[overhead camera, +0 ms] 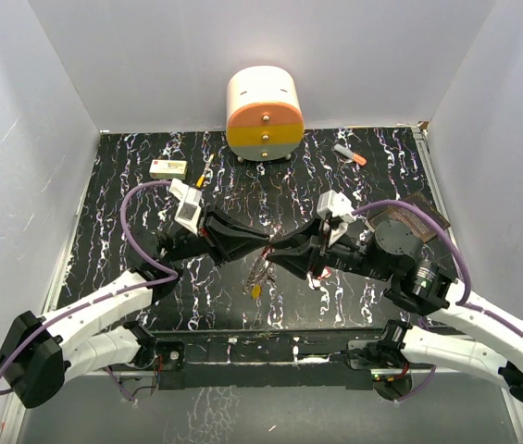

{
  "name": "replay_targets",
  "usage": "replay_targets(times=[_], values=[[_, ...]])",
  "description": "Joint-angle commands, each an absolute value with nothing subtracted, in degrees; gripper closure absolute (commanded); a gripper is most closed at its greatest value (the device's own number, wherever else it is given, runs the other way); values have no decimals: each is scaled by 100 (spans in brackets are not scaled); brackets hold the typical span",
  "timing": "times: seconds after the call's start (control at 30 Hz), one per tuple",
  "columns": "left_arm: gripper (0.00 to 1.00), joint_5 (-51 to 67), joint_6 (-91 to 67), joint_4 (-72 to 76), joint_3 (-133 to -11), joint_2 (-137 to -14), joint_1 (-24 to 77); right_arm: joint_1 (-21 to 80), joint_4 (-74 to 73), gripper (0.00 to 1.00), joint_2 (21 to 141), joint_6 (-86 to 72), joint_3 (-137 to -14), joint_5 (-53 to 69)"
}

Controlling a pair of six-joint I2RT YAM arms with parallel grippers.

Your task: Put the keys on the keyring

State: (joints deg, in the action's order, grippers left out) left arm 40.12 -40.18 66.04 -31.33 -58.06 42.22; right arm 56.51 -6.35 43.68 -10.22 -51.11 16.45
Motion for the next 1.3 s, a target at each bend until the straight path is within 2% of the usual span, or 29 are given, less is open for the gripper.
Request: replay_targets(times=[0.0, 0.37, 0.8, 1.27], values=[[100, 4258, -4173, 7320, -3691, -5833, 4254, 5651, -528, 66, 4289, -636, -5551, 1360], [100, 4415, -4166, 7230, -3895, -5826, 4278, 5651, -883, 66, 4094, -224, -6167, 659], [100, 4474, -4166, 7099, -4086, -5819, 4315, 5651, -1072, 69, 4685, -206, -6196, 1305], [100, 4519, -4122, 6996, -4091, -5801, 4315, 5651, -1211, 70, 4421, -185, -6072, 1186]])
